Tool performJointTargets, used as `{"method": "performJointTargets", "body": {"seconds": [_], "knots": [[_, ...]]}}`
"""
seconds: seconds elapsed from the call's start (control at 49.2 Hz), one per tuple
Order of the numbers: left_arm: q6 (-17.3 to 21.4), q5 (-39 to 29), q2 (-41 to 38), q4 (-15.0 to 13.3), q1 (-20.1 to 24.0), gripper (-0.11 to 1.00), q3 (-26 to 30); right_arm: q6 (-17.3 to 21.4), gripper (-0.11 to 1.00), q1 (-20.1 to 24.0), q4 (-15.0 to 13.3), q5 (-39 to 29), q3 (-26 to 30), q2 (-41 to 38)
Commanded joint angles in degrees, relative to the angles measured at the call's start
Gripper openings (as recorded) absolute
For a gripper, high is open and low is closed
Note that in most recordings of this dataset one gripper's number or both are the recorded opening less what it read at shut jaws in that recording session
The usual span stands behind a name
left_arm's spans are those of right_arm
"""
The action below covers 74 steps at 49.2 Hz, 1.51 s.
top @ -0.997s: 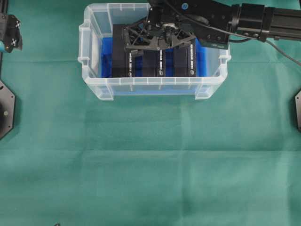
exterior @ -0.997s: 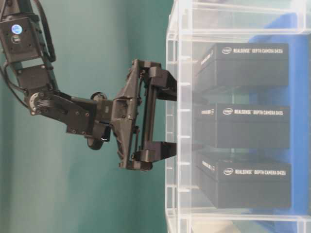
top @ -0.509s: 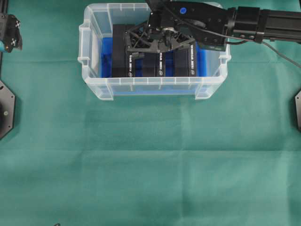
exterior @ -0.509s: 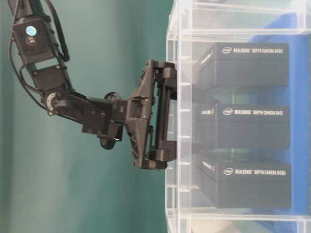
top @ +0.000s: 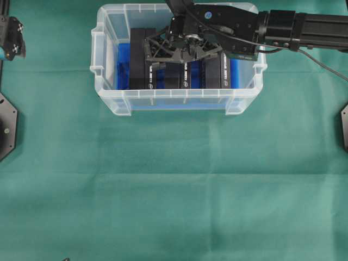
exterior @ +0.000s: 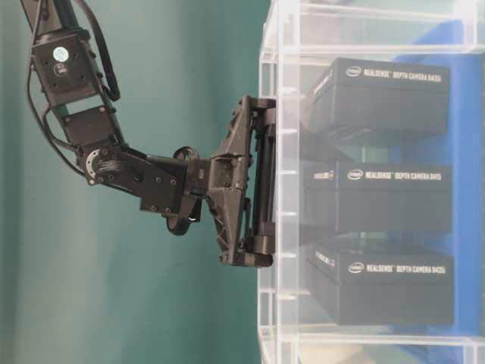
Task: Take out the box from the case.
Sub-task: 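Lower the right gripper around the middle black box and close, then lift the middle black box straight up out of the case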
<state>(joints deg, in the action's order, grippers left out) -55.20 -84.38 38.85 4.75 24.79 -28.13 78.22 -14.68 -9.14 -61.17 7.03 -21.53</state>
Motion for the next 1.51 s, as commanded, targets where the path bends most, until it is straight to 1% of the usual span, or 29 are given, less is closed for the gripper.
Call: {"method": "performJointTargets", "body": {"seconds": [0.0, 0.081, 0.102, 0.122, 0.59, 1.139, 1.485], "knots": [[0.1, 0.2, 0.1, 0.3, 0.2, 0.96, 1.0, 0.1, 0.89, 0.1, 0.0, 0.2, 0.7, 1.1], [0.1, 0.2, 0.1, 0.3, 0.2, 0.96, 1.1, 0.5, 0.74, 0.4, 0.0, 0.2, 1.1, 1.1], [0.1, 0.1, 0.1, 0.3, 0.2, 0.96, 1.1, 0.6, 0.71, 0.4, 0.1, 0.1, 1.3, 1.1], [0.1, 0.2, 0.1, 0.3, 0.2, 0.96, 1.1, 0.7, 0.70, 0.5, 0.1, 0.0, 1.5, 1.1], [0.1, 0.2, 0.0, 0.4, 0.2, 0.96, 1.1, 1.6, 0.70, 0.7, 0.1, -1.0, 2.7, 1.3], [0.1, 0.2, -0.3, 0.4, 0.2, 0.96, 1.2, 2.0, 0.69, 0.6, 0.1, -13.1, 11.4, 2.8], [0.0, 0.2, -0.4, 0.4, 0.2, 0.96, 1.3, 1.8, 0.69, 0.2, -0.1, -18.6, 16.3, 5.6]]}}
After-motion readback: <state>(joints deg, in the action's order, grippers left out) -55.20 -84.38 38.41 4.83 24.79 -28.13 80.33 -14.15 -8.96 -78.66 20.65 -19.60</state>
